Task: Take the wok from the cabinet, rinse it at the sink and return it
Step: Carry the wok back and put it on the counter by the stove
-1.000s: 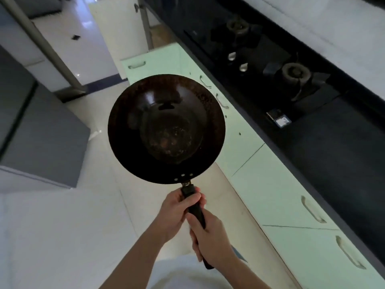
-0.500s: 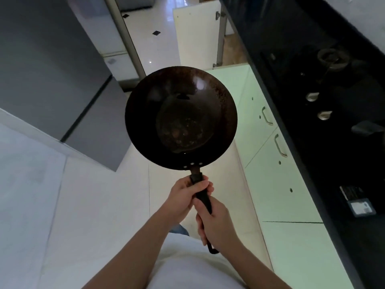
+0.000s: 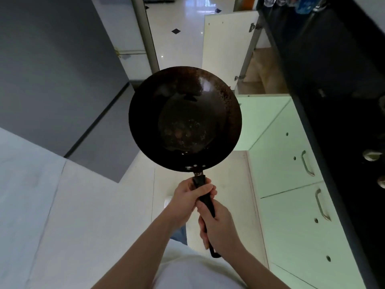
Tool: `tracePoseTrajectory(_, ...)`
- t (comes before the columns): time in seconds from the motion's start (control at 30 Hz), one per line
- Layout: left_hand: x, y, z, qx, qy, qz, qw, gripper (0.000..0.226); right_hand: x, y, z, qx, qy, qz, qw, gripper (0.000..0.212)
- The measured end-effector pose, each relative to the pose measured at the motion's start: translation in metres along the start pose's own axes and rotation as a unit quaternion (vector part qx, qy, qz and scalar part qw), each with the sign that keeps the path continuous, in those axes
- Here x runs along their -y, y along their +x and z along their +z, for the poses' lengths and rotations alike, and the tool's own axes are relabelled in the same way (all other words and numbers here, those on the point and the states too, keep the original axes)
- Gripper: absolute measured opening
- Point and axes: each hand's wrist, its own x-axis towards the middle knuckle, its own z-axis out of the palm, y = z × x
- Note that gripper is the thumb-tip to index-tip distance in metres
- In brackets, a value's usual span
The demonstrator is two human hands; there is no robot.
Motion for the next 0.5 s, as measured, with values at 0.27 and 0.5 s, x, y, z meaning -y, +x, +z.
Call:
tracePoseTrajectory(0.27, -0.116, 0.083, -0.071, 0.017, 0.057, -0.006, 0.998, 0.013, 0.084, 0.111, 0.074, -0.021, 0.048, 0.008, 0.999, 0.029)
tracePoseTrajectory(0.5, -0.177, 0.141, -0.099, 0.029, 0.091, -0.014, 0.995, 0.012, 0.124, 0.184, 0.102, -0.045, 0.071, 0.027, 0.996, 0.030)
